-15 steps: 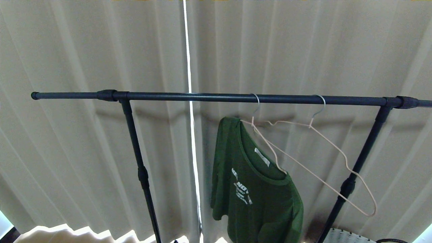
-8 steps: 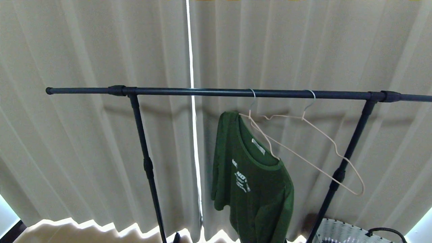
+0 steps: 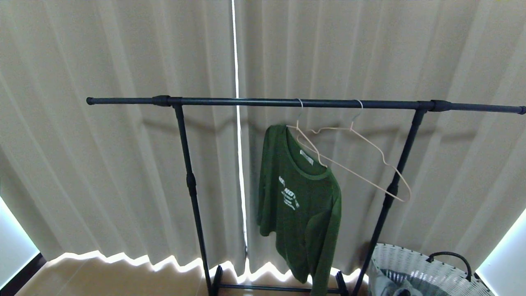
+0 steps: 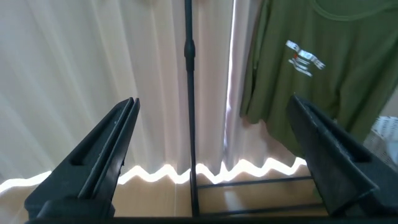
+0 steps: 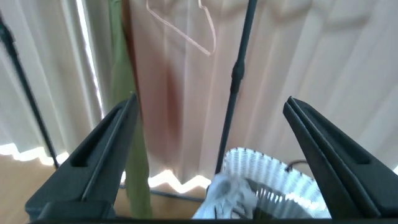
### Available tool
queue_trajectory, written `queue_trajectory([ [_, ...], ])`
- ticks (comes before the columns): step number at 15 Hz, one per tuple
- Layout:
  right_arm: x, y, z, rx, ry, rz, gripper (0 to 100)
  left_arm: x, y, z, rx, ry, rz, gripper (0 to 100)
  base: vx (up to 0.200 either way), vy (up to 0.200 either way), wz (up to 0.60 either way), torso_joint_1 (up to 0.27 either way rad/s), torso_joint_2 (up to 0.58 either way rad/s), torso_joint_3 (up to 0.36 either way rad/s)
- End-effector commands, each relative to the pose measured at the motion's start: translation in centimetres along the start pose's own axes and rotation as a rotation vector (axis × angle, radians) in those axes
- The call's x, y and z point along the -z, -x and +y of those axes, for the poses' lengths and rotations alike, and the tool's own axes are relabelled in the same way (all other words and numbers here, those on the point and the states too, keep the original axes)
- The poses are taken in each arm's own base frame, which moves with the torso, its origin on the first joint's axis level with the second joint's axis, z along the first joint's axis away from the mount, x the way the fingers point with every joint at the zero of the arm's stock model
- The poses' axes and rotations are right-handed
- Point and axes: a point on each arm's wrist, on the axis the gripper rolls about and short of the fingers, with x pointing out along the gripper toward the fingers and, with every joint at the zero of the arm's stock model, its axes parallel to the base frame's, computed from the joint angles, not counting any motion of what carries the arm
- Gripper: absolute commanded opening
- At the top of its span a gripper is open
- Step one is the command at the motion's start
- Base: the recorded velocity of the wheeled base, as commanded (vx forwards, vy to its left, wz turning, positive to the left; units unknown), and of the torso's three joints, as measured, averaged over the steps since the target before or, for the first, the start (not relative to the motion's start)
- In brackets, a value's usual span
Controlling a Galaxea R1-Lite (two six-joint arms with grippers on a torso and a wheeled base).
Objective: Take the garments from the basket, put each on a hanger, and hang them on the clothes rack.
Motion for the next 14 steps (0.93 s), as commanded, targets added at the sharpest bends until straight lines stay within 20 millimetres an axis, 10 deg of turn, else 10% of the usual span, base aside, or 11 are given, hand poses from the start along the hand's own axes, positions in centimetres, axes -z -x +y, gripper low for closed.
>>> queue_trajectory([
  [1,0.0,0.01,-0.01,0.001,0.0,-0.002,100,0.0,0.01,0.0,-0.002,0.002,-0.001,100,0.0,0.0,0.0,0.0,0.0,0.0],
  [14,0.0,0.01,0.0,-0.001,-0.001,-0.002,100,0.0,0.01,0.0,-0.001,0.004,-0.001,100,0.0,0.0,0.0,0.0,0.0,0.0],
])
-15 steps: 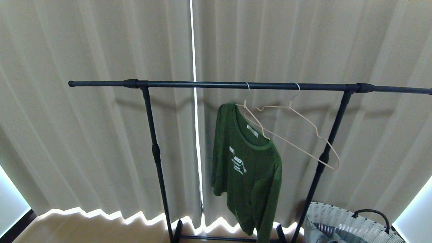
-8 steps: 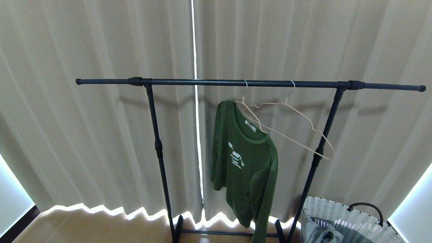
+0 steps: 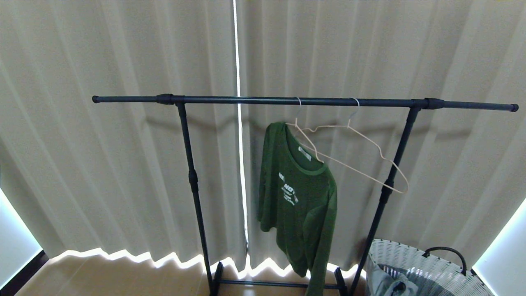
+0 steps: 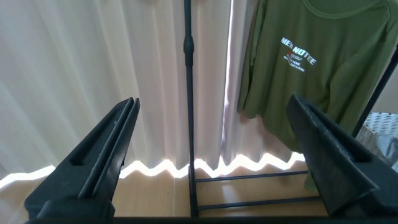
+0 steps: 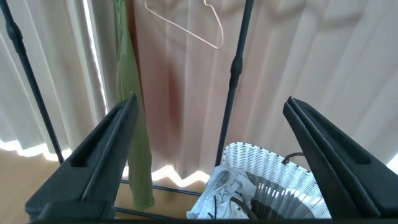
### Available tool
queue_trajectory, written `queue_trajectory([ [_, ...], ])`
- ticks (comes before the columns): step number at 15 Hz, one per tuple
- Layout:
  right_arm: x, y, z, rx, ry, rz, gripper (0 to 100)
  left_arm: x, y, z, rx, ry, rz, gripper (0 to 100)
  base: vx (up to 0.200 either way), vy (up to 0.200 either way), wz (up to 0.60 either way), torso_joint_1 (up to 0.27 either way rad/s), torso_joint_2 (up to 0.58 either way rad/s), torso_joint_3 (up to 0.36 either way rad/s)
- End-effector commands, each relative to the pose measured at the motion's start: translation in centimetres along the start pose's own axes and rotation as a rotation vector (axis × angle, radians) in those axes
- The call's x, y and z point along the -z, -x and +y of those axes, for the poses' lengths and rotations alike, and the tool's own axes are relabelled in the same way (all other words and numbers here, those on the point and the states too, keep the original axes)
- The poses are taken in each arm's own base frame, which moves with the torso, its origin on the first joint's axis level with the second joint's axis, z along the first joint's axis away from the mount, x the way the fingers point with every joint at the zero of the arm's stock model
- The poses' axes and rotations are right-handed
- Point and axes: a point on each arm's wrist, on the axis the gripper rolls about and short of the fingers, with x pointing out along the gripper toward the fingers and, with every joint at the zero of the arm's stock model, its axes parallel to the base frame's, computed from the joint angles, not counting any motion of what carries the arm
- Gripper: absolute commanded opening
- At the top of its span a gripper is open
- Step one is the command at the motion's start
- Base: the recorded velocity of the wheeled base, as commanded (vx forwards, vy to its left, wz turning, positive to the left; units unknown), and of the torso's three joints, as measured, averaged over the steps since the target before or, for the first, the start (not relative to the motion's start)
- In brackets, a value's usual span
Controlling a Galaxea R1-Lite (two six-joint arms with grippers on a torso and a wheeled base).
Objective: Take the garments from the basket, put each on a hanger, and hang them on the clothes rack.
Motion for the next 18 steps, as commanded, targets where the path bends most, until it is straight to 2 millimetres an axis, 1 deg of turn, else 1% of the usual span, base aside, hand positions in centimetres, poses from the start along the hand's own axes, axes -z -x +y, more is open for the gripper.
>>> queue_trajectory([
  [1,-0.01,0.01,0.0,0.0,0.001,-0.002,100,0.0,0.0,0.0,0.0,0.0,0.0,100,0.0,0.0,0.0,0.0,0.0,0.0],
  [18,-0.01,0.01,0.0,0.0,0.0,-0.002,100,0.0,0.0,0.0,-0.002,0.0,0.0,100,0.0,0.0,0.0,0.0,0.0,0.0],
])
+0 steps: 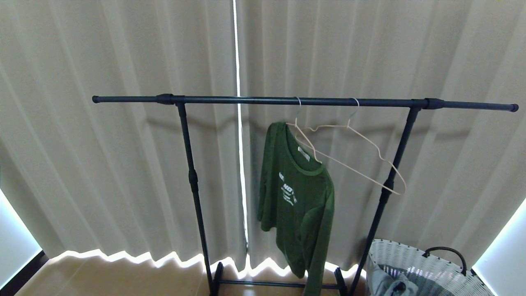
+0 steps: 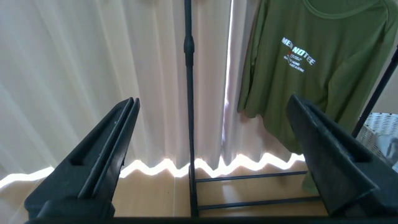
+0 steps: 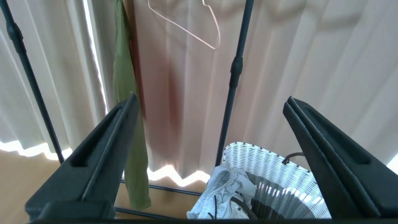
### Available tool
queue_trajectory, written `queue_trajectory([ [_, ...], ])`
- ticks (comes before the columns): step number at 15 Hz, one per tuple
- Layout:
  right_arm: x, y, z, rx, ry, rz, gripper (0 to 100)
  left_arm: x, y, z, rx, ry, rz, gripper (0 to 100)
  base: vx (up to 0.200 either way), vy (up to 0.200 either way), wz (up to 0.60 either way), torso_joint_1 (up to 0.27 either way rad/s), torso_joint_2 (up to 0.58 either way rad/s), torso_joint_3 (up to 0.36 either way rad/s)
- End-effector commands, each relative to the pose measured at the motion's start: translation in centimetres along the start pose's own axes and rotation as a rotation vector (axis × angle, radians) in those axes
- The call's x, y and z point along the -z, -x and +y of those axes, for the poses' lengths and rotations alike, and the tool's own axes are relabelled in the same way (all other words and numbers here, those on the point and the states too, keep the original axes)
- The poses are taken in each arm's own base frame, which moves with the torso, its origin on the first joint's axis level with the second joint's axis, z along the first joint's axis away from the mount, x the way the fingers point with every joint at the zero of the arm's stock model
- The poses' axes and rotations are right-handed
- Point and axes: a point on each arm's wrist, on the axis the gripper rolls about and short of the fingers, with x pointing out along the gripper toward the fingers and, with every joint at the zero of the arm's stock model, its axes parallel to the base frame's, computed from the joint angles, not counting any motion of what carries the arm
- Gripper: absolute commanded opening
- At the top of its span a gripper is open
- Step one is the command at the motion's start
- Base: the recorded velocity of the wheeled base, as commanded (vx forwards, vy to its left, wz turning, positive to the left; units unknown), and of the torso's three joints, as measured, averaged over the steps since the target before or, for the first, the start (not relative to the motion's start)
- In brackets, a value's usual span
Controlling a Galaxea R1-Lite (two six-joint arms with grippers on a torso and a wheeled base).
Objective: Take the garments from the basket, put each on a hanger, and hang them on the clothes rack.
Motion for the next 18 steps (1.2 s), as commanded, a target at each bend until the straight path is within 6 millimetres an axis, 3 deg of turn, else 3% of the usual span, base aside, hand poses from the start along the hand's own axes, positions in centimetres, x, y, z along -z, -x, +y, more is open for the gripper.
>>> queue_trajectory([
  [1,0.0,0.01,0.0,-0.002,0.002,-0.002,100,0.0,0.0,0.0,0.0,0.0,0.0,100,0.0,0.0,0.0,0.0,0.0,0.0],
  [18,-0.01,0.01,0.0,0.0,0.0,-0.002,100,0.0,0.0,0.0,-0.002,0.0,0.0,100,0.0,0.0,0.0,0.0,0.0,0.0],
])
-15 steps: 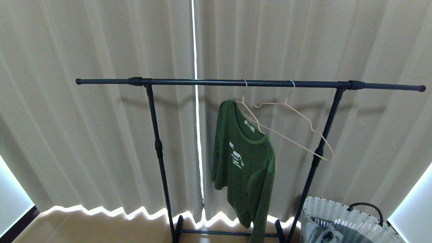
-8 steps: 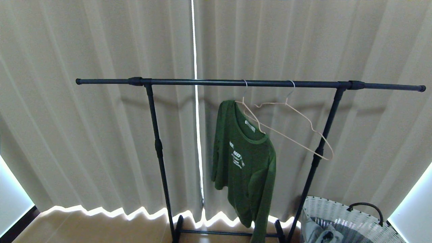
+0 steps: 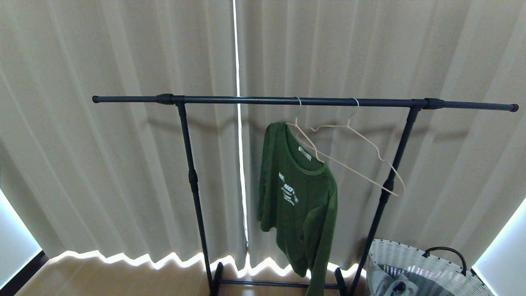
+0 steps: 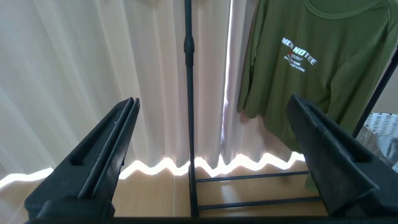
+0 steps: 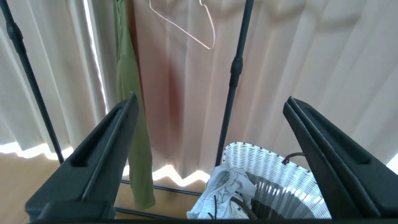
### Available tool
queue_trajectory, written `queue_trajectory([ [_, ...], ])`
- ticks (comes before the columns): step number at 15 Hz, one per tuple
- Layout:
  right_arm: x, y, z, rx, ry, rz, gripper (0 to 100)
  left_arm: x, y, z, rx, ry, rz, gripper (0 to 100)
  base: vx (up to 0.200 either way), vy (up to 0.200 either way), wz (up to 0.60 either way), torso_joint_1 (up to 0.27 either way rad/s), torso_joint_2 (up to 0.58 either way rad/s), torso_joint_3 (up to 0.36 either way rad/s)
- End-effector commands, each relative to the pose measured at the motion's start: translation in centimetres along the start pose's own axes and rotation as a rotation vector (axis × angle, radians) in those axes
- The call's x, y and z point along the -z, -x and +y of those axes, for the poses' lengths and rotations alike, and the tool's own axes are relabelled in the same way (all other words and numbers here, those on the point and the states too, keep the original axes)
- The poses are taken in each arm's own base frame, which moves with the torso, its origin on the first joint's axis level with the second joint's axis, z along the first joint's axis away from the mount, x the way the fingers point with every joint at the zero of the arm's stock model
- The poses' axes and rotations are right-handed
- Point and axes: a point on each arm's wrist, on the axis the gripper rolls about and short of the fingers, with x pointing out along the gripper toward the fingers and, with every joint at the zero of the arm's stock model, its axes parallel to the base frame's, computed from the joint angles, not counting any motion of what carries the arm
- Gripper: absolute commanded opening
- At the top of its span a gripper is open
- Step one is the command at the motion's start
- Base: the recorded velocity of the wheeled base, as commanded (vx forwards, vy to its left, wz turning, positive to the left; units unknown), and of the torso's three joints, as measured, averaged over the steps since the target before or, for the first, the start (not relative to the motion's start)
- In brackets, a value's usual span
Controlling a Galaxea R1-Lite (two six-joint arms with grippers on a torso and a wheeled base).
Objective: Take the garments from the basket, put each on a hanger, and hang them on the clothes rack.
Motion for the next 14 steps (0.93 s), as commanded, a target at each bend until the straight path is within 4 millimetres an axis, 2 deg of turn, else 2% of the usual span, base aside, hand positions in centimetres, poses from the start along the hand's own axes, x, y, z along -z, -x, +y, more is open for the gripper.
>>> queue_trajectory([
  [1,0.0,0.01,0.0,0.0,0.001,-0.001,100,0.0,0.0,0.0,0.001,-0.001,0.0,100,0.0,0.0,0.0,0.0,0.0,0.0],
  [10,0.0,0.01,0.01,-0.005,0.011,-0.001,100,0.0,0.0,-0.01,0.004,-0.001,-0.001,100,0.0,0.0,0.0,-0.005,0.01,0.008],
  [14,0.0,0.01,0.02,-0.003,0.011,-0.001,100,0.0,0.0,-0.01,0.002,-0.001,0.0,100,0.0,0.0,0.0,-0.179,0.42,0.227],
])
